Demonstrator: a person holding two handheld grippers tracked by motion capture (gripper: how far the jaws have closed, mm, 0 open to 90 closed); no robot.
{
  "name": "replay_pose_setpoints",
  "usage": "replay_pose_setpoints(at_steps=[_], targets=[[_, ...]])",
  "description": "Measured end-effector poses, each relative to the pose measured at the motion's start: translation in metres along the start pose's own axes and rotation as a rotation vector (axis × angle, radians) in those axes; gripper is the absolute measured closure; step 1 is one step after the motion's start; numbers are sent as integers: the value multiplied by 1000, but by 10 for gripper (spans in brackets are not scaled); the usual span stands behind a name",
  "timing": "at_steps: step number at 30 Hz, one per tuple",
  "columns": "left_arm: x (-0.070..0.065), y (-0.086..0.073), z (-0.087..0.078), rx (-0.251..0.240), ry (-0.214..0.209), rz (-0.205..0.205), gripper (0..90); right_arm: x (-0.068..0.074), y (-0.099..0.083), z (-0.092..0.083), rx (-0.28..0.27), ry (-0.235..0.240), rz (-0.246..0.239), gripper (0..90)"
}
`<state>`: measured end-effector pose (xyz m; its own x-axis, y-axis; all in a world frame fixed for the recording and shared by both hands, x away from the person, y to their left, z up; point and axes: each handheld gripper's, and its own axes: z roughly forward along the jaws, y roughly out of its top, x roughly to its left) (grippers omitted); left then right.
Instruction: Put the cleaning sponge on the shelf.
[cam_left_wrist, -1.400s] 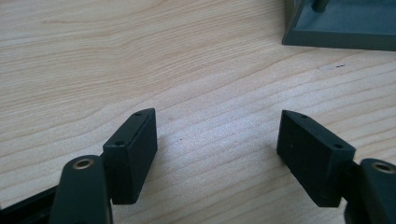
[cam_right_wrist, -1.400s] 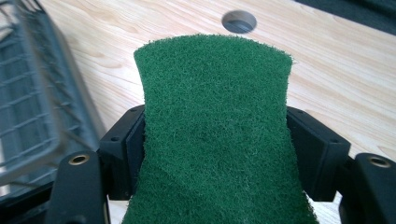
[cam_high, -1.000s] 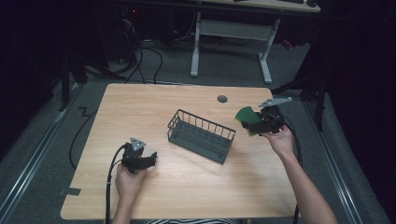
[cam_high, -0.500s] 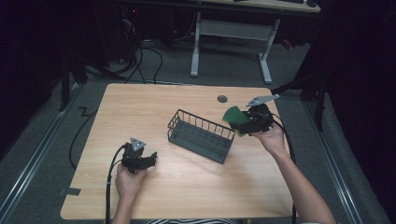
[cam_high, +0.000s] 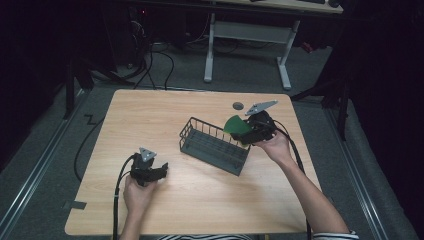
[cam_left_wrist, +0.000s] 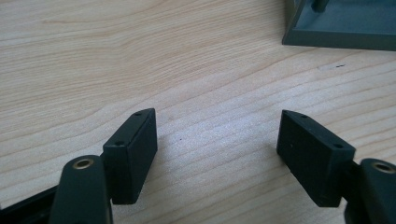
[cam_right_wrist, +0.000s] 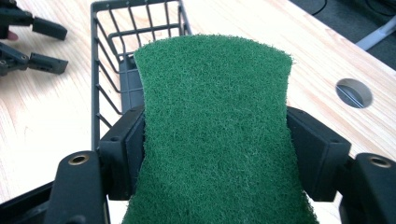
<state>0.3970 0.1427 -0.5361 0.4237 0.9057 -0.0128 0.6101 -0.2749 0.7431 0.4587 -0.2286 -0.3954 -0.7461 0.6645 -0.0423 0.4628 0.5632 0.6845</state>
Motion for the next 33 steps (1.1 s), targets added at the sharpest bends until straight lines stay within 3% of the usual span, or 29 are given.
replay_pose_setpoints(at_steps=[8, 14, 33], targets=[[0, 0, 0, 0, 0, 0, 294, 12, 7, 19, 45, -2, -67, 289], [0, 0, 0, 0, -1, -1, 293, 16, 6, 27, 60, 4, -87, 288], [0, 0, 0, 0, -1, 0, 293, 25, 0, 31, 103, -12, -175, 282]])
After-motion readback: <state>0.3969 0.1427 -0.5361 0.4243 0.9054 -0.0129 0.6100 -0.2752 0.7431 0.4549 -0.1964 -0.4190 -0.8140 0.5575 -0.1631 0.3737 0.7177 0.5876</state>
